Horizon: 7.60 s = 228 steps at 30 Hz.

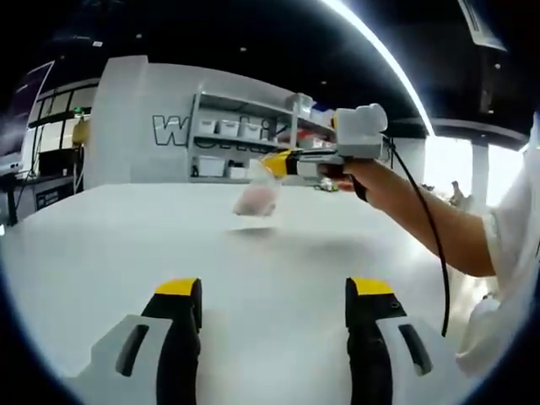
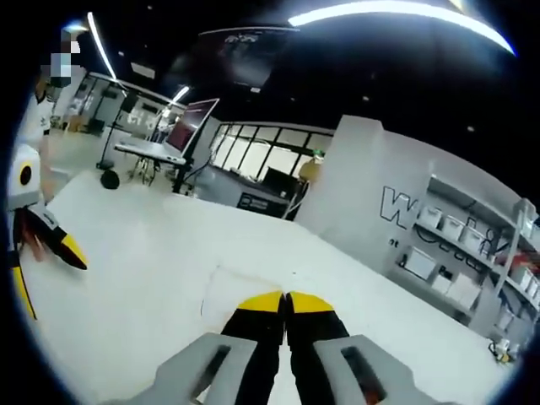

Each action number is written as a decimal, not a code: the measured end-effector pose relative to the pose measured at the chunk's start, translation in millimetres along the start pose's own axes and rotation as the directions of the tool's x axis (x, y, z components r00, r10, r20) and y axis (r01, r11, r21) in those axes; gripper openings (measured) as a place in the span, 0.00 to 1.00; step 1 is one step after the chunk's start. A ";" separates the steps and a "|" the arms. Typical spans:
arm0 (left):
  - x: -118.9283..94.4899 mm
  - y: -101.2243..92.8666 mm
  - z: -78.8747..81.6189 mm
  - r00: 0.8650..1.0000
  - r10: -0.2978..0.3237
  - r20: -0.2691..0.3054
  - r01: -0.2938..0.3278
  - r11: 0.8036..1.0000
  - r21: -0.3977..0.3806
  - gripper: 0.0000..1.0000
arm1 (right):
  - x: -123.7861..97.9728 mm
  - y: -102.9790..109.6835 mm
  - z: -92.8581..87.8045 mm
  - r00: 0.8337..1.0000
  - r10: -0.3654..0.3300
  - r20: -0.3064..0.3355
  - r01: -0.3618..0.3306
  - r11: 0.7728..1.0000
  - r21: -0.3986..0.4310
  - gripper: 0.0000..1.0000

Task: Open the resealable bag by pulling the two sides of the seal apart until the entire bag opening is separated and visibly accessible.

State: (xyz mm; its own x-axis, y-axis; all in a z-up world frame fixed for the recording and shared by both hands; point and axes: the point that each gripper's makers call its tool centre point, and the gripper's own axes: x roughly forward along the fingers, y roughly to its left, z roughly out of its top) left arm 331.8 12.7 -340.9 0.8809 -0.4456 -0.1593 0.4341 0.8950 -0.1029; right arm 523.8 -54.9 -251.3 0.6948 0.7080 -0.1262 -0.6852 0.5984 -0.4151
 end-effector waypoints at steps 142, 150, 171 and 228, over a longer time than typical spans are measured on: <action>0.7 4.5 -3.5 0.999 0.017 -0.035 -0.018 1.000 -0.008 0.64 | 15.0 -9.2 -71.0 0.992 -0.063 -0.107 0.087 0.967 0.241 0.09; 0.7 5.1 -3.5 0.999 0.020 -0.036 -0.021 1.000 -0.017 0.64 | 4.1 -1.6 -74.6 0.992 -0.080 -0.098 0.106 0.949 0.298 0.12; 0.8 8.9 -3.1 0.998 0.042 -0.045 -0.043 0.999 -0.030 0.64 | 21.0 -4.6 -81.6 0.988 -0.139 -0.060 0.152 0.913 0.378 0.37; 3.0 16.8 -1.7 0.996 0.084 -0.032 -0.085 0.996 -0.027 0.73 | 28.2 -0.2 -80.9 0.987 -0.143 -0.067 0.158 0.912 0.378 0.87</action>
State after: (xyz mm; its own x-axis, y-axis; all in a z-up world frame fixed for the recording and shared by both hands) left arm 341.4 26.3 -344.8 0.9077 -0.3694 -0.1990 0.3526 0.9286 -0.1153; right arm 561.3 -65.4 -327.6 0.7987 0.5884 -0.1260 -0.5980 0.7994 -0.0579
